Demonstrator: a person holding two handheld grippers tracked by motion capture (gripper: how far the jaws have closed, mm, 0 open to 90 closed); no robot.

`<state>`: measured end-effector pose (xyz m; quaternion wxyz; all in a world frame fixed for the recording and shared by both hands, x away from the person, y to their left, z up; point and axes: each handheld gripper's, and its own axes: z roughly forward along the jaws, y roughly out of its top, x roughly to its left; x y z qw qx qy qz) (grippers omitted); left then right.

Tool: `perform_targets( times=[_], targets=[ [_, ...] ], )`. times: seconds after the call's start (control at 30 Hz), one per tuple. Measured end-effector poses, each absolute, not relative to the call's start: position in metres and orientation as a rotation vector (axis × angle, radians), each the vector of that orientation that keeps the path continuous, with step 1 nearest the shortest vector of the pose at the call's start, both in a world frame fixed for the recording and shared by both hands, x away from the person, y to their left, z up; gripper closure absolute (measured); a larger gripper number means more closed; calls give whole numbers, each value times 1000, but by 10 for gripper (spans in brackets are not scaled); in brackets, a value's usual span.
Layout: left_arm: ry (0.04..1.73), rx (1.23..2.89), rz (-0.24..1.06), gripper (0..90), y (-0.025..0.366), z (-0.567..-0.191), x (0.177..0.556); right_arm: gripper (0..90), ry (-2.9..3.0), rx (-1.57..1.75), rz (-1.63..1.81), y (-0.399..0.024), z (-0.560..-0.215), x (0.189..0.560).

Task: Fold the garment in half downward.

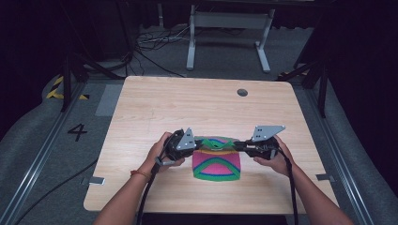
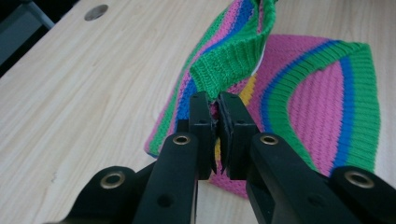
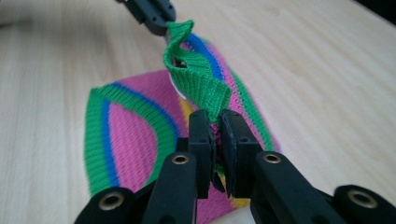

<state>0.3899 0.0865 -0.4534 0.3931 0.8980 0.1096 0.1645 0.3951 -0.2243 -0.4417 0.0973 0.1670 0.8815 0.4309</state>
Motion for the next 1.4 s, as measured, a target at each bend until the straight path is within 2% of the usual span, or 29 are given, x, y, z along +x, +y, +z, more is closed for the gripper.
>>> perform_targets(
  times=[0.3,0.77,0.8,0.93,1.1,1.17,1.27,1.33,1.4],
  targets=[
    [176,2346,435,847,84,-459,367,830,2698,408,1237,-222,-451,375],
    [72,2448,376,827,81,-472,338,836,2768,342,1197,-229,-464,352],
    [68,2456,368,796,81,-473,337,816,2755,361,1218,-229,-465,349],
    [61,2472,344,764,81,-479,332,781,2757,351,1221,-225,-467,344],
    [162,2433,284,511,84,-485,333,641,2754,326,1193,-211,-473,338],
    [213,2375,262,466,89,-483,333,627,2741,344,1193,-208,-474,339],
    [239,2314,228,495,93,-480,332,626,2754,347,1168,-204,-479,341],
    [195,2330,200,634,90,-482,329,650,2773,342,1157,-203,-481,340],
    [186,2347,187,700,87,-484,329,662,2778,341,1140,-202,-483,340]
  ],
)
